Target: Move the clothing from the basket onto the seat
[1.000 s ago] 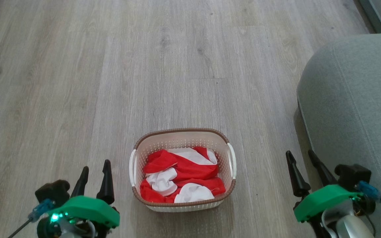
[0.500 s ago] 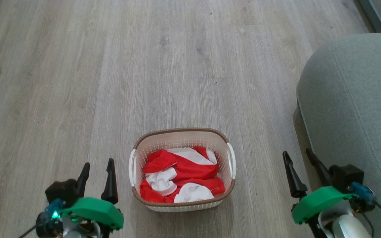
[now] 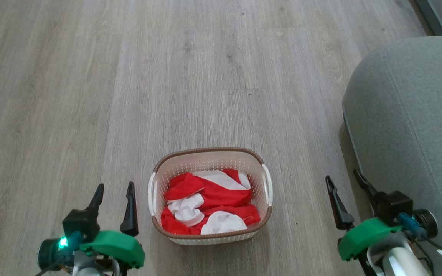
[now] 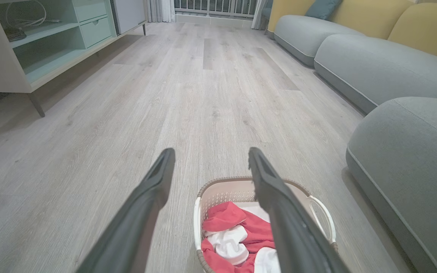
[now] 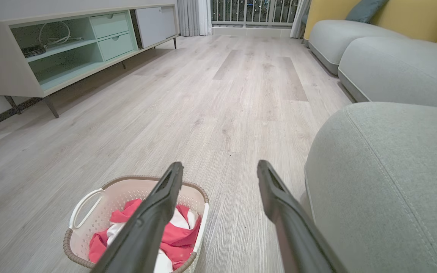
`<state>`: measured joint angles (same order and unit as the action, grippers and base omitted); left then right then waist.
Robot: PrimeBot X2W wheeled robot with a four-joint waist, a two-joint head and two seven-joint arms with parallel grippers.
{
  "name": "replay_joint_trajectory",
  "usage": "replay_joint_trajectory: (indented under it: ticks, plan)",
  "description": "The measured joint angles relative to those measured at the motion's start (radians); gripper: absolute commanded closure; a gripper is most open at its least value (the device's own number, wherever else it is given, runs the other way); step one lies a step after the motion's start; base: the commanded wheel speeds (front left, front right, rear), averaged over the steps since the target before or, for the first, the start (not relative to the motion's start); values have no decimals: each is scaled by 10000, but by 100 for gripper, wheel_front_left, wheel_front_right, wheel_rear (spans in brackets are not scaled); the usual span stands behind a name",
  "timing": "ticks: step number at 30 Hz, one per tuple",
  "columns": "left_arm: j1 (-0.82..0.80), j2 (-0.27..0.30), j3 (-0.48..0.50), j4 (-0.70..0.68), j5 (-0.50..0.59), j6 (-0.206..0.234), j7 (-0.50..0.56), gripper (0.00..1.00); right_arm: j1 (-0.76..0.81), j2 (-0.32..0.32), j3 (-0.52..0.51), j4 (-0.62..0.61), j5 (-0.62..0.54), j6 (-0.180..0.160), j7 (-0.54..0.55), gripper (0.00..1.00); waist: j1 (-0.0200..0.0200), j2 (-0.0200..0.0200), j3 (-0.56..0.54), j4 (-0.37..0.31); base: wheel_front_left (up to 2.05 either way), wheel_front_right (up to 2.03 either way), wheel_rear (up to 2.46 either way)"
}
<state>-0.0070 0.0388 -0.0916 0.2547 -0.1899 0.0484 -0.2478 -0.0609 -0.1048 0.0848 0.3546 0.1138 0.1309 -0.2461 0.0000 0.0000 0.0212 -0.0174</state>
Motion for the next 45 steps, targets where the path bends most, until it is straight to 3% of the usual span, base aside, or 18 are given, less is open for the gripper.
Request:
replay_joint_trajectory:
  ticks: [18,24,32,38,45]
  plan:
    - [0,4,-13,38,138,-29,-2,0,-119,-10,-4,2,-148,0,-38,0,0,0,78,-28,0,0,0]
    - [-334,10,-163,222,171,-198,-2,0,-291,-12,-125,-167,-144,0,-38,0,0,0,568,-90,0,0,0]
    - [-2841,8,-1304,1342,788,-556,-4,0,-1748,2,-709,-1035,-77,0,-38,0,2,0,2253,-268,0,0,0]
    - [-5475,-21,-2416,3488,1749,-805,-13,0,-3022,94,-771,-1682,0,0,-63,0,4,0,4030,-545,0,0,0]
    - [-8053,-42,-2999,6326,2472,-640,623,0,-3891,336,-663,-2000,192,0,-65,0,5,-1,5987,-1136,0,0,0]
